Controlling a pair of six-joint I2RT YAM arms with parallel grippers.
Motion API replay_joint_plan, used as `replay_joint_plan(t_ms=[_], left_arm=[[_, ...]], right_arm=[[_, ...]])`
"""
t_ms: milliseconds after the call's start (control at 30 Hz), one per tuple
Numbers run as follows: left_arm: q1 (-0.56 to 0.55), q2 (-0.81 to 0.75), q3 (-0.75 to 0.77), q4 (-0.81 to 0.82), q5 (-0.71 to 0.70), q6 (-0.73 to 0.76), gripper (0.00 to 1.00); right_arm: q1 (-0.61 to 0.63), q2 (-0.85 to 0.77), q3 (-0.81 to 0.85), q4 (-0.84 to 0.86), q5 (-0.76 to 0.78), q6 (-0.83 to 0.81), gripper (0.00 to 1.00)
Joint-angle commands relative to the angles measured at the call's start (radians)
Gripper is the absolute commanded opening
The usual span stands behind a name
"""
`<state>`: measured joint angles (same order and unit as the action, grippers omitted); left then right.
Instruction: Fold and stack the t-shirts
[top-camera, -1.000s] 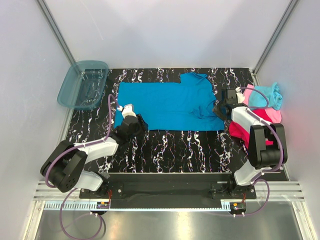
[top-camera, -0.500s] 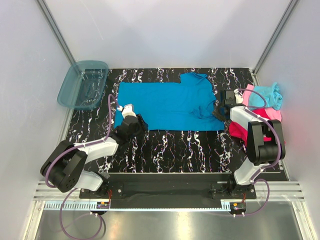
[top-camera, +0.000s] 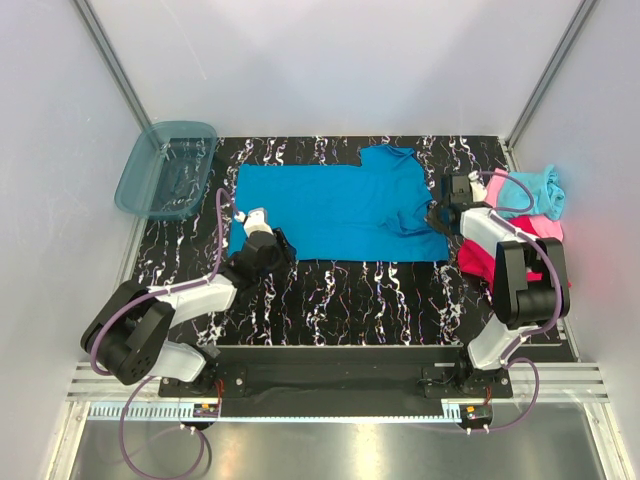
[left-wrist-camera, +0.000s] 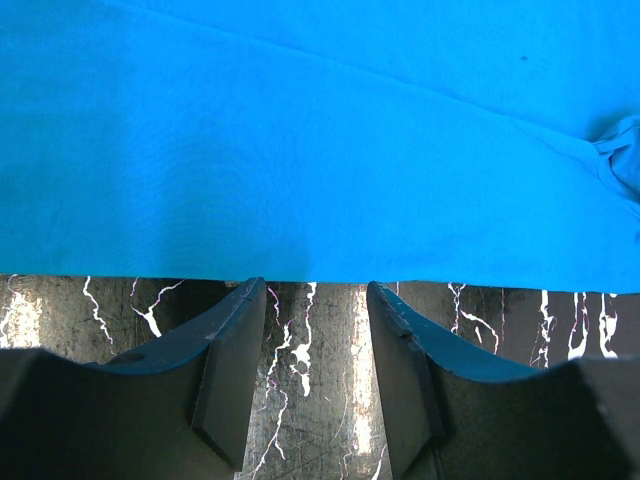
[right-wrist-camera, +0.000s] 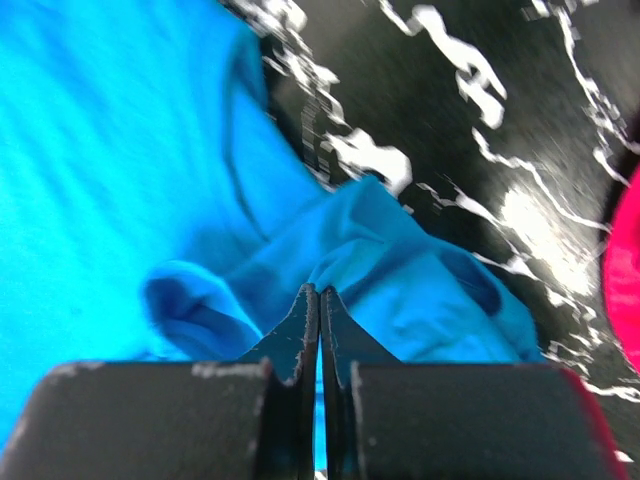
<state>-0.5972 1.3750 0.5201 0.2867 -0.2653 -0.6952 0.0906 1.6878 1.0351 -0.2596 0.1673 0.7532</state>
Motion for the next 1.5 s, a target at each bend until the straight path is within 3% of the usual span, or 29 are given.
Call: replay_joint_plan(t_ms=[0, 1300, 1333, 1367, 1467], left_arm=[[-0.003, -0.022, 0.000, 0.058, -0.012, 0.019, 0.49], [-0.003, -0.011, 0.003, 0.060, -0.015, 0.022, 0.49], [-0.003, -0.011, 0.004, 0.060, -0.015, 0.022, 0.49], [-0.003, -0.011, 0.004, 0.058, -0.017, 0.022, 0.49], [-0.003, -0.011, 0.004, 0.058, -0.017, 0.023, 0.49]], right_arm=[[-0.003, -0.002, 0.080, 0.019, 0.028, 0.017, 0.00], [-0.003, 0.268, 0.405, -0.027, 0.043, 0.029, 0.00], [-0.003, 0.273, 0.414, -0.032, 0.043, 0.031, 0.04], [-0.003, 0.279, 0.419, -0.036, 0.043, 0.029, 0.16], [-0.003, 0.303, 0.434, -0.044, 0.052, 0.020, 0.34]])
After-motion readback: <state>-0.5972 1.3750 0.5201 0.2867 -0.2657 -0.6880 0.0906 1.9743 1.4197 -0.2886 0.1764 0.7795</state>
